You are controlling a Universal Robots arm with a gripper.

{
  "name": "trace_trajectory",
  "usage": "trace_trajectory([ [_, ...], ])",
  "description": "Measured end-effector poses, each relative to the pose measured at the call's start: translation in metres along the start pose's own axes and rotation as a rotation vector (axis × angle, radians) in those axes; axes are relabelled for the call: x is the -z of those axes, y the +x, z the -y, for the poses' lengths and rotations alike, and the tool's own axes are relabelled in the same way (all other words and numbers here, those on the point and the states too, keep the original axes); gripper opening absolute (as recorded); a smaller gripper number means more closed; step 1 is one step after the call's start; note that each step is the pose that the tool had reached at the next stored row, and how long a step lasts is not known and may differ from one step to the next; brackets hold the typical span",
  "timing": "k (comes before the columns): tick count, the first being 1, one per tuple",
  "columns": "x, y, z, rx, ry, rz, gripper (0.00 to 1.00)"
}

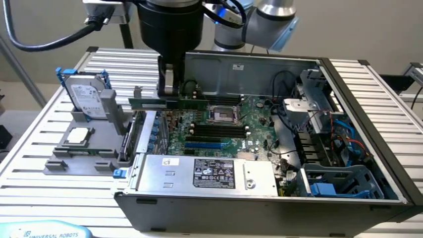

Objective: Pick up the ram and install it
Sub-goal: 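Pick up the ram and move it above insertion slot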

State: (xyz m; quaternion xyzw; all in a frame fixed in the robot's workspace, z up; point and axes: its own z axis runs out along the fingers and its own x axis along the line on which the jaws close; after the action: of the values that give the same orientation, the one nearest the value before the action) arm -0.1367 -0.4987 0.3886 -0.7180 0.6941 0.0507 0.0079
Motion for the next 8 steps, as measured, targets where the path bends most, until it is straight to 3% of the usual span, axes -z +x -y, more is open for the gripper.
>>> trace_trajectory([
  [8, -0.0077, -0.004, 0.0372, 0.0, -0.0039, 0.0001, 0.13],
])
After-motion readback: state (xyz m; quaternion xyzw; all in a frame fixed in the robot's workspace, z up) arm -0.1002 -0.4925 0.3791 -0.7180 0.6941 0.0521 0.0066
